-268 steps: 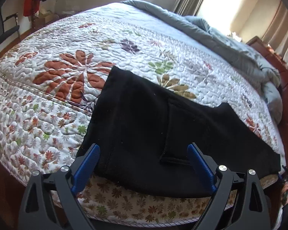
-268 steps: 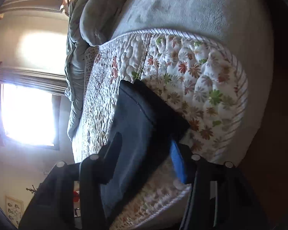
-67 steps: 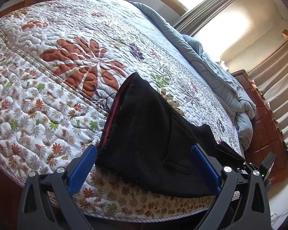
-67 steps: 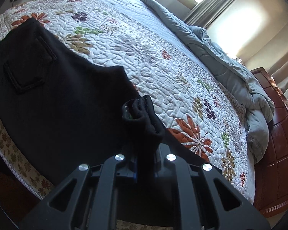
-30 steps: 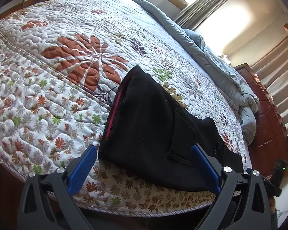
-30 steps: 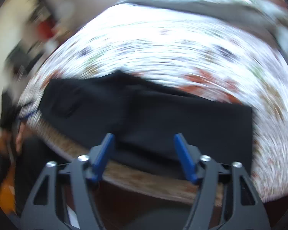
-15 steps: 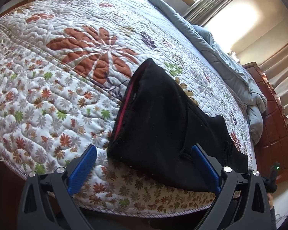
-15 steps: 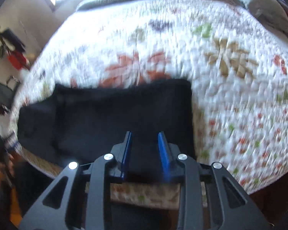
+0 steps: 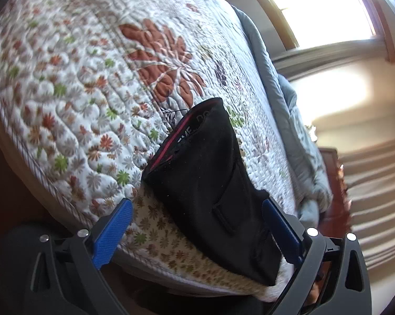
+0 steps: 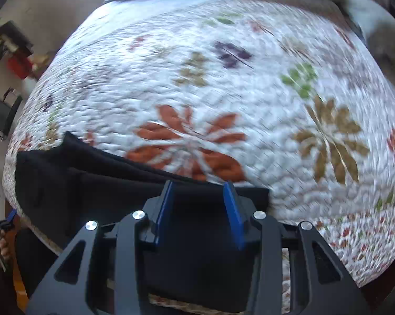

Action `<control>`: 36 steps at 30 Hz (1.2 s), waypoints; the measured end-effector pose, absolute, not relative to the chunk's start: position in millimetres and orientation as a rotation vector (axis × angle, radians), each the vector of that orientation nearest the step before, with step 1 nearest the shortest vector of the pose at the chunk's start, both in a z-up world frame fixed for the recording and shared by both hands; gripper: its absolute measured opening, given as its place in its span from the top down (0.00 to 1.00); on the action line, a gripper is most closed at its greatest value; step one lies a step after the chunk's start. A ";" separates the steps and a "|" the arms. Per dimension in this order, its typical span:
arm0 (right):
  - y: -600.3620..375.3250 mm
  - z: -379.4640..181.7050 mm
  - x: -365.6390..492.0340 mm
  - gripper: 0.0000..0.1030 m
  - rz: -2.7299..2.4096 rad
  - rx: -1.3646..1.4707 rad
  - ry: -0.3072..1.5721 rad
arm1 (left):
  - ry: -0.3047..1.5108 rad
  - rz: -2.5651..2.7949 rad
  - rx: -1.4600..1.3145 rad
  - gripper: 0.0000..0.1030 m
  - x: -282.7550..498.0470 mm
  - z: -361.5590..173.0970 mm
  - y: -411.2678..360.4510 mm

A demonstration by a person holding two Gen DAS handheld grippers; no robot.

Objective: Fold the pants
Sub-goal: 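Open the right tool and move it to the folded trousers' edge, then grasp the folded black trousers with the left tool while the right tool grips beside it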

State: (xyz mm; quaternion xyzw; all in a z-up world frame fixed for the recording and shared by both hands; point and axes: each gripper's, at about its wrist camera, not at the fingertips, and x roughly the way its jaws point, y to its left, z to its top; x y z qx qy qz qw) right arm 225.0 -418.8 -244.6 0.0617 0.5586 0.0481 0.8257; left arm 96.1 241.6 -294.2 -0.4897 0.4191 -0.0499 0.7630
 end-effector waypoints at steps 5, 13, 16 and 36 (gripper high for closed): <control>-315.2 -221.2 259.7 0.30 0.430 0.049 1.208 | 0.924 -0.124 -1.115 0.04 104.5 -309.6 225.8; -128.6 -210.0 320.7 0.13 0.896 -0.185 1.331 | 0.874 -0.130 -1.098 0.04 113.6 -315.7 208.0; -69.7 -215.2 336.5 0.12 1.028 -0.280 1.381 | 0.869 -0.128 -1.104 0.04 114.9 -324.4 207.1; 140.8 -345.0 365.3 0.08 1.517 -0.729 1.834 | 0.800 -0.234 -1.188 0.04 110.8 -347.6 226.0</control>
